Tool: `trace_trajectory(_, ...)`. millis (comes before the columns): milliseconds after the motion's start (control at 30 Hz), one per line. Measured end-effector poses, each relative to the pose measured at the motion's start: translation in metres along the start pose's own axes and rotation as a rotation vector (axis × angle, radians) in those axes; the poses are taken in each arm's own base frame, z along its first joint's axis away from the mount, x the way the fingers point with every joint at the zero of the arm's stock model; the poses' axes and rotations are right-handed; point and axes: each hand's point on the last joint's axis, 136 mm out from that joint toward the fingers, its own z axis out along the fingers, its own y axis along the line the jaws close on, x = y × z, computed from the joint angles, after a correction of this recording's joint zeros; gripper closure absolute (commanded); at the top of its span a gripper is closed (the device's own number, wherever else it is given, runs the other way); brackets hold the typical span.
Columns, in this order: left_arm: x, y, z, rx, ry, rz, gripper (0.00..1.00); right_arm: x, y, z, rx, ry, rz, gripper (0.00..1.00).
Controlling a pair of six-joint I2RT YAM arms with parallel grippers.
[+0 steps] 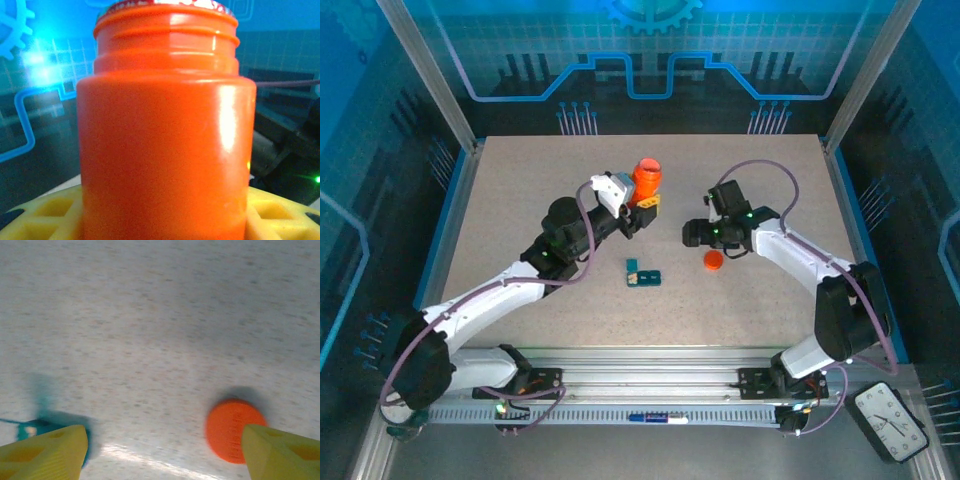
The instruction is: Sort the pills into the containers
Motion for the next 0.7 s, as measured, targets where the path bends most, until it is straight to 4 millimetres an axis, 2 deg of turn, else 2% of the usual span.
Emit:
trace_trajectory(100,0.0,0.0,0.007,0.006,-0.024,0.007,1.0,0.008,-0.025,0.01,0.079,0.058,0.001,0.18)
trace_trajectory(233,0.014,-0.001,0.015,0.018,-0.001,0.003,1.0,0.027,-0.046,0.024,0.151,0.152,-0.01,0.18)
trace_trajectory(467,0.024,-0.002,0.019,0.031,0.018,-0.004,1.0,0.047,-0.055,0.042,0.184,0.251,-0.03,0.18)
trace_trajectory(700,0.033,0.0,0.017,0.029,0.036,-0.018,1.0,0.051,-0.056,0.047,0.188,0.271,-0.036,0.19)
